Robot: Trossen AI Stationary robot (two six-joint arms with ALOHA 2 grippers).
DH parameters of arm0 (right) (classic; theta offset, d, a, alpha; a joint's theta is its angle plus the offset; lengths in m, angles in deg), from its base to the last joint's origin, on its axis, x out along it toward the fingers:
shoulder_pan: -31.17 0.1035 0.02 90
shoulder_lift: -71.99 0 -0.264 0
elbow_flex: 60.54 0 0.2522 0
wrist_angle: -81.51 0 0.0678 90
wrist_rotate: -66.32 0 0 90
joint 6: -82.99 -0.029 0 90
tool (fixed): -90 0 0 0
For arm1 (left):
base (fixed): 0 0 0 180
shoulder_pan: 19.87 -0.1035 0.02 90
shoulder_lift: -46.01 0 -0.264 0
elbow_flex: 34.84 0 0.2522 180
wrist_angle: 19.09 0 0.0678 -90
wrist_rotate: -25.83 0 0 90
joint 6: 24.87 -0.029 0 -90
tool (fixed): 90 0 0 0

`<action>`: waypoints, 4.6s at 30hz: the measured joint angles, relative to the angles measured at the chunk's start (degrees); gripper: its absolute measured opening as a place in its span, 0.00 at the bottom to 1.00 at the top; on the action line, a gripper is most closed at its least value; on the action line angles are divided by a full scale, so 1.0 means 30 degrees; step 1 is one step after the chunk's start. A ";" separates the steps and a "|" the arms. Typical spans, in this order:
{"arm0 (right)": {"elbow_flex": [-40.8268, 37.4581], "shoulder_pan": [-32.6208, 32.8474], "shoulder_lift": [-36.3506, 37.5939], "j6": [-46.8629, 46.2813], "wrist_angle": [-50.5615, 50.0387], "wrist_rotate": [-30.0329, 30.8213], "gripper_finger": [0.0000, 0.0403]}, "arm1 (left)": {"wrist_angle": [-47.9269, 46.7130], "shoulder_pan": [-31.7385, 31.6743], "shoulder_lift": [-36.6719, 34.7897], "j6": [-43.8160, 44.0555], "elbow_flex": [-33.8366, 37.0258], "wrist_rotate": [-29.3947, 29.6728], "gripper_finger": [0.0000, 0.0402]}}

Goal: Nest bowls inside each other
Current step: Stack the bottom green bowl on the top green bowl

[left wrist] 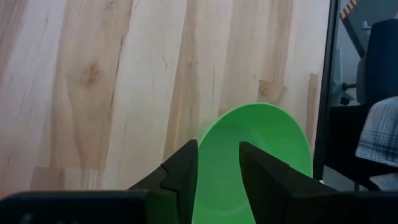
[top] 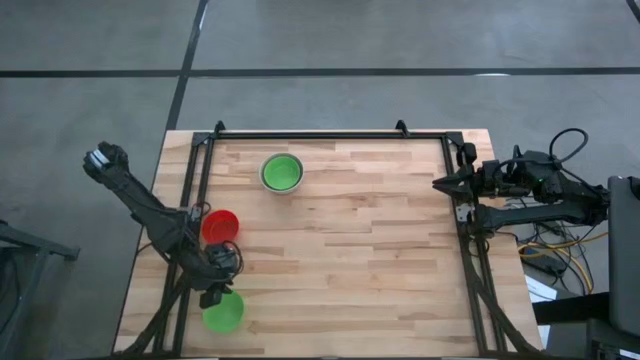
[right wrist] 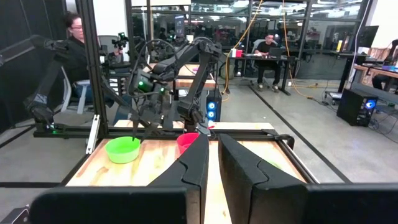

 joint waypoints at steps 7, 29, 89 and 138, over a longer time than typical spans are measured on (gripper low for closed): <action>-0.0001 0.0001 0.0005 -0.0005 0.0000 0.0000 0.08 | 0.0235 0.0242 0.1296 0.0528 0.0000 0.0053 0.30; 0.0002 0.0005 0.0005 -0.0005 0.0000 0.0000 0.08 | 0.1240 0.0321 0.4273 0.3064 0.0000 0.0061 0.30; 0.0002 0.0002 0.0005 -0.0005 0.0000 0.0003 0.08 | -0.1876 -0.2452 0.0819 0.5659 -0.1651 0.2552 0.01; -0.0002 -0.0002 -0.0002 0.0002 0.0000 0.0004 0.08 | -0.7958 -1.8723 -0.0990 -0.0868 -0.5814 0.1497 0.01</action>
